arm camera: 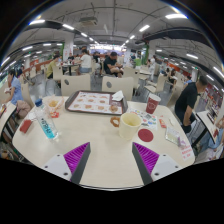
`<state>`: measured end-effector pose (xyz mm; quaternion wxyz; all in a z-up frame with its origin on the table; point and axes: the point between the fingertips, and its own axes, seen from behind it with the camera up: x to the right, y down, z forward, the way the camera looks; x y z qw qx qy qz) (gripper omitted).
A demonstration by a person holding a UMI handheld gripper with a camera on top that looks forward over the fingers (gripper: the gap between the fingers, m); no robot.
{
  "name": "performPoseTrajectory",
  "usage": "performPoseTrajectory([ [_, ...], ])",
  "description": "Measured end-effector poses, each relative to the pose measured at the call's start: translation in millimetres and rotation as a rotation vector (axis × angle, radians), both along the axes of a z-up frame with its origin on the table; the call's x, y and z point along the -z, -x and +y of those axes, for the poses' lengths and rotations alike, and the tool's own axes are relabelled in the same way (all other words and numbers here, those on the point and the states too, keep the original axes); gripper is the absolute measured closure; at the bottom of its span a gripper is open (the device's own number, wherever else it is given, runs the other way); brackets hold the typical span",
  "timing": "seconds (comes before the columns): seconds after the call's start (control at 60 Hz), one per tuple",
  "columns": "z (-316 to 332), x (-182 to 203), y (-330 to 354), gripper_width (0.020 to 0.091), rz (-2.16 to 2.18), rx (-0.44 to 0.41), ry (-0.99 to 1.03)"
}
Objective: Pour water
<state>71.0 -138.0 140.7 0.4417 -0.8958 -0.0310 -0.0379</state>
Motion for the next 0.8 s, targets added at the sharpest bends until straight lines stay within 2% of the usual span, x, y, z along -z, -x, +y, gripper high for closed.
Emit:
performPoseTrajectory([
  [0.217,-11,13,41,0.0250,-0.005,0.004,0.031],
  [0.483,-27,40,170,0.0244,0.072,-0.078,0.033],
  [0.633,1,37,243,0.0247,0.120,-0.106,-0.063],
  [0.8,66,37,278,0.0250,0.162,-0.051,-0.161],
])
